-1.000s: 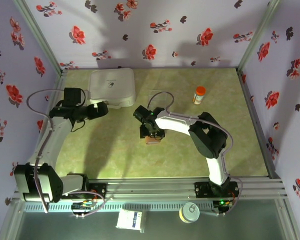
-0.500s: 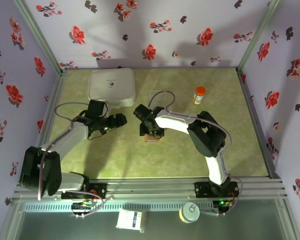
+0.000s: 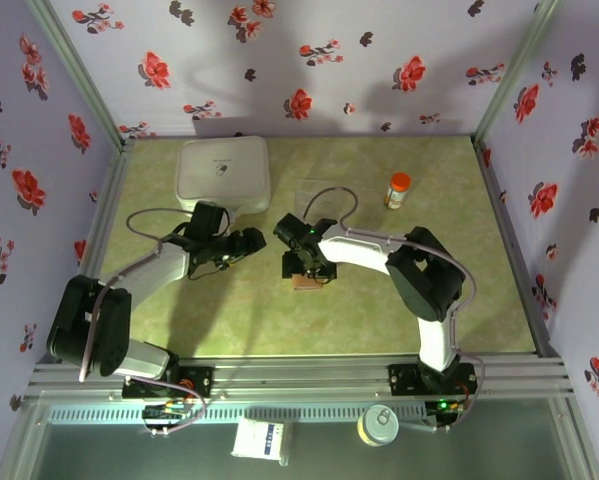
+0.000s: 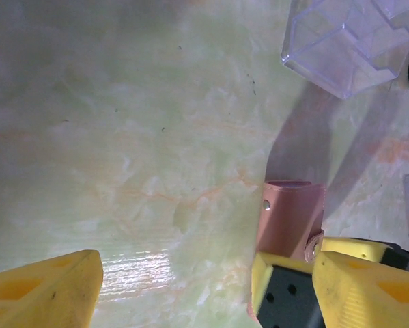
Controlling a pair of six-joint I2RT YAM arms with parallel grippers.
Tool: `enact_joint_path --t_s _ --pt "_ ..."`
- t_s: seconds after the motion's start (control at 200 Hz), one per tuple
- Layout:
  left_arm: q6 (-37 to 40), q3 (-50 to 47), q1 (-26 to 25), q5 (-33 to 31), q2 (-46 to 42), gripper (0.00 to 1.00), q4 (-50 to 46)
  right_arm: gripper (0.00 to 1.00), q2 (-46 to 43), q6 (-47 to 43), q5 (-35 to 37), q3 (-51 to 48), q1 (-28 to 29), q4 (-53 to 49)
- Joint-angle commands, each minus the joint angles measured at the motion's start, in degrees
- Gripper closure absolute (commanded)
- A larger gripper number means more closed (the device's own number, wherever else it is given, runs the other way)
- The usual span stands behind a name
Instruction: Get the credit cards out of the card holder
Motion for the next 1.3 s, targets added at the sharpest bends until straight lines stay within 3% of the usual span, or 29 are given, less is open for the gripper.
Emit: enact_joint_path --t_s 0.0,0.205,0.475,0.725,1.04,1.295 --pt "-3.0 -0.9 -0.8 1.0 1.5 0.23 4.3 0.11 -4.7 -1.1 0.1 -0.7 0.3 -1.6" --pt "-5.2 -0.5 -3.1 2.2 4.6 0.38 8.2 0.15 -6.9 -4.4 0.7 -0.6 -0.2 -3.6" --pt "-13.2 -4.0 -7.3 3.4 8.4 0.77 21.3 0.47 -4.9 -8.5 -1.4 0.3 -2.0 -3.6" --pt "-16.0 -5.8 -8.4 3.9 11.0 0.94 25.9 0.64 -0.4 -10.6 -2.7 3.3 -2.7 -4.7" --pt "-15.4 -5.2 -8.5 5.1 12.1 0.99 25.3 0.68 3.5 -12.0 -2.7 5.6 -3.1 -6.9" --pt "-15.1 -3.5 -9.0 6.4 13.7 1.00 24.6 0.80 4.7 -11.0 -4.2 4.0 -3.8 -5.1"
